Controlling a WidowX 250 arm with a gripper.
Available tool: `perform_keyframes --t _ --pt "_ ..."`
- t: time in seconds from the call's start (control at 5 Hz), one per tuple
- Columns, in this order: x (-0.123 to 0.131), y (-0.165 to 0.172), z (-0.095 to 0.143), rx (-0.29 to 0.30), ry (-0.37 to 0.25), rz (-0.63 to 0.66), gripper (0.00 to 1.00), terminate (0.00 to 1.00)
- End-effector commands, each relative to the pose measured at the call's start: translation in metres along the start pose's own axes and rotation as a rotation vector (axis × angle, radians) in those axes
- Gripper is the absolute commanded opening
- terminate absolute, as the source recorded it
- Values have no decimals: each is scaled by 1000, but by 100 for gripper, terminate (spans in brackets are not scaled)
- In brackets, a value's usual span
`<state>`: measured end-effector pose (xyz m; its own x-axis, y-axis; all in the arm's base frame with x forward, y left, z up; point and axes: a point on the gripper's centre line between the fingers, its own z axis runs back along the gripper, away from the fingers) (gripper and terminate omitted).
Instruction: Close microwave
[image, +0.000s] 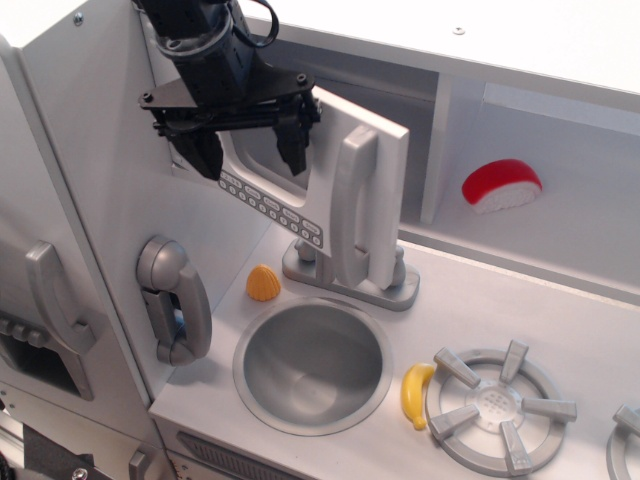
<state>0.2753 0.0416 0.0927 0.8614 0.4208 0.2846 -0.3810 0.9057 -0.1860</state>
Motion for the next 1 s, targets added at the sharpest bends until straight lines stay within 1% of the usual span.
perform_keyframes --t 0.0,0.2,0.4,0.6,0.8 --pt "33 -18 5 13 -111 51 100 0" --pt "26 -24 1 21 -138 62 100 0" --pt "21 -26 7 -22 -178 39 100 0" --pt "18 -23 9 -114 -355 49 100 0" --pt "18 -20 3 -90 -367 50 100 0"
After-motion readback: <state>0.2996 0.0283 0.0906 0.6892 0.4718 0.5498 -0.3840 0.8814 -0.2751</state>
